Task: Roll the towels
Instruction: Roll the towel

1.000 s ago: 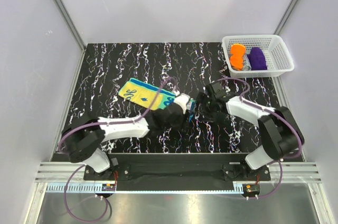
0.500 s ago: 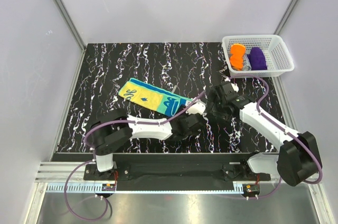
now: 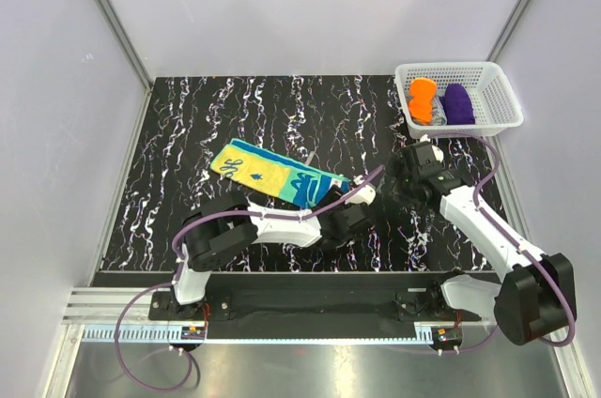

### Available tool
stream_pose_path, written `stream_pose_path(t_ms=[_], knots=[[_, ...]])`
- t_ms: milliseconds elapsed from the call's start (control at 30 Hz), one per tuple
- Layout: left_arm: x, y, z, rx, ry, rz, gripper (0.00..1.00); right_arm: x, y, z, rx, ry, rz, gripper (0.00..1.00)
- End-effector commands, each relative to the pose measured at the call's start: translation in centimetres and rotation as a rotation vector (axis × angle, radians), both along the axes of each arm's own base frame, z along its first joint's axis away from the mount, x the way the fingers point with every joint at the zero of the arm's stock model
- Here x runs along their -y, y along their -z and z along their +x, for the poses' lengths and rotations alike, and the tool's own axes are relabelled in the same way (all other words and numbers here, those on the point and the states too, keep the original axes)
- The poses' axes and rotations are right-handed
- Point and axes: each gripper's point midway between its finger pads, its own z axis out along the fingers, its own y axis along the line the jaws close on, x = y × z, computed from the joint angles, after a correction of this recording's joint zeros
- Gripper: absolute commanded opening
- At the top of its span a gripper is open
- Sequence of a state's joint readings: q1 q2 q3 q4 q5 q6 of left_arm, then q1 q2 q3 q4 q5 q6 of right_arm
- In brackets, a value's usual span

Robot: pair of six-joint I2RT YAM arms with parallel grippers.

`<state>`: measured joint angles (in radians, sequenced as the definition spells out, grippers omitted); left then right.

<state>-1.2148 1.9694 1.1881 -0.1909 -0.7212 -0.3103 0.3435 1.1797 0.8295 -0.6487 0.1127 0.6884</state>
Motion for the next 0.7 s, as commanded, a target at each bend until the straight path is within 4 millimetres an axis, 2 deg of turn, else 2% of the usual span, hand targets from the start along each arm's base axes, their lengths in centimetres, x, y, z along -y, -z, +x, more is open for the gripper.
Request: stream_pose_path(t_ms=[0,133,267,467,600,633,667], knots=[[0.7,0.9,-0.6,-0.036,0.037,0.02,0.66,-0.5,-2.0,0.5,0.061,-0.027,0.029,0.89],[1.0,-0.2,-0.8,-0.03,0.038,-0.023,0.67,-0.4,-2.2,0.5,0.067,-0.023,0.031,0.89],[0.4,1.0,-0.7,-0.037,0.015,0.027,0.64,-0.4,-2.4,0.6,0.068,-0.023,0.042,0.89],[-0.4,2.3,-0.9,-0.074,-0.011,0.041,0.46,-0.4,-2.4,0.5,0.066,-0.026,0.047,0.88],[-1.3,3.4,-0.3,-0.111,-0.044,0.047,0.35,-0.6,-2.4,0.5,0.066,-0.031,0.056,0.87],[-1.4,3.6,-0.3,-0.116,-0.046,0.046,0.27,-0.6,-2.5,0.6,0.069,-0.032,0.059,0.87],[-1.3,3.5,-0.3,-0.123,-0.043,0.035,0.24,-0.5,-2.4,0.5,0.067,-0.031,0.056,0.87]])
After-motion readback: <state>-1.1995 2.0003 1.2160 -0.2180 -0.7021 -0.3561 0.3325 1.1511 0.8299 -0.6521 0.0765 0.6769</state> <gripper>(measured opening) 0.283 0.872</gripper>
